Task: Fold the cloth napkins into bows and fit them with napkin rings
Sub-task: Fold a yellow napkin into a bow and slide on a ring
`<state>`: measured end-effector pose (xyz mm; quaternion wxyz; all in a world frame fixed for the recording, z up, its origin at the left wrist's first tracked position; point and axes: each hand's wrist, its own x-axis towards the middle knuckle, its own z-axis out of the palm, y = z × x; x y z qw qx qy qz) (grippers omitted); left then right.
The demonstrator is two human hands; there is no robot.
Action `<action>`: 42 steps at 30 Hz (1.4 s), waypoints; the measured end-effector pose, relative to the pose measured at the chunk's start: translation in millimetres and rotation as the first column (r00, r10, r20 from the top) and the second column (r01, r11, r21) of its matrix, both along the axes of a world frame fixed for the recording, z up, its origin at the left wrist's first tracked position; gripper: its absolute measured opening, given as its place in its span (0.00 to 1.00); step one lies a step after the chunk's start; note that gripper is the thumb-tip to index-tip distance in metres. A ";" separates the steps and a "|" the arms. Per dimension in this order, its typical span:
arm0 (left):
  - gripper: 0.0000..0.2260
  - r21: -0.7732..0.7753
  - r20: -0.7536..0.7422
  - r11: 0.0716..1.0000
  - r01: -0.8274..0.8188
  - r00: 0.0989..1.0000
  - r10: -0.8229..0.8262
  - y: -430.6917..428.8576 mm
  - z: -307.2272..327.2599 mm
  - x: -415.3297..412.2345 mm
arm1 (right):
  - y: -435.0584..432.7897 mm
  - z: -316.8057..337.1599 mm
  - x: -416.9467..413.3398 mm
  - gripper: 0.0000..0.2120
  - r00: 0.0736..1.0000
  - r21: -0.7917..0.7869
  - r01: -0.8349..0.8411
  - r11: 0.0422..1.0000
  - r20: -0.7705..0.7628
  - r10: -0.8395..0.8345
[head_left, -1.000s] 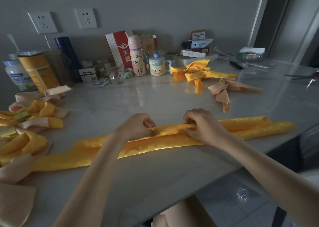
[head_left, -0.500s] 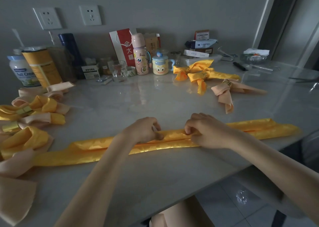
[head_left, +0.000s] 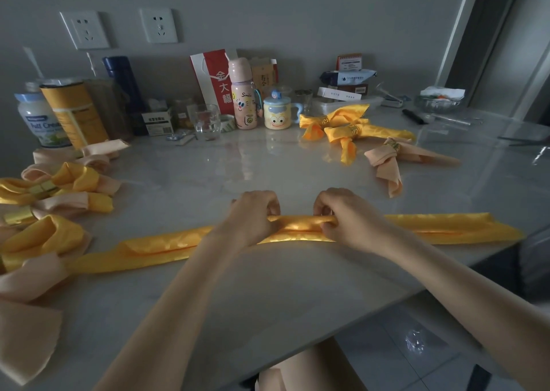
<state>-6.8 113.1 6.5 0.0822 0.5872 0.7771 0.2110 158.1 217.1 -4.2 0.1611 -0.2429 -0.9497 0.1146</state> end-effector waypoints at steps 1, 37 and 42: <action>0.06 -0.014 -0.036 1.000 0.006 0.999 -0.007 -0.8 1.9 1.1 | -2.7 -3.1 1.1 0.09 1.000 0.078 -0.026 0.997 -0.001 0.027; 0.11 -0.187 -0.084 0.981 -0.057 0.996 0.041 11.3 -17.0 30.5 | 20.1 -19.7 71.1 0.31 0.837 -0.059 0.411 0.910 0.420 -0.351; 0.09 -0.158 -0.079 0.985 -0.065 0.995 0.053 8.5 -16.6 30.7 | 41.2 -15.6 112.9 0.36 0.788 -0.092 0.507 0.857 0.451 -0.418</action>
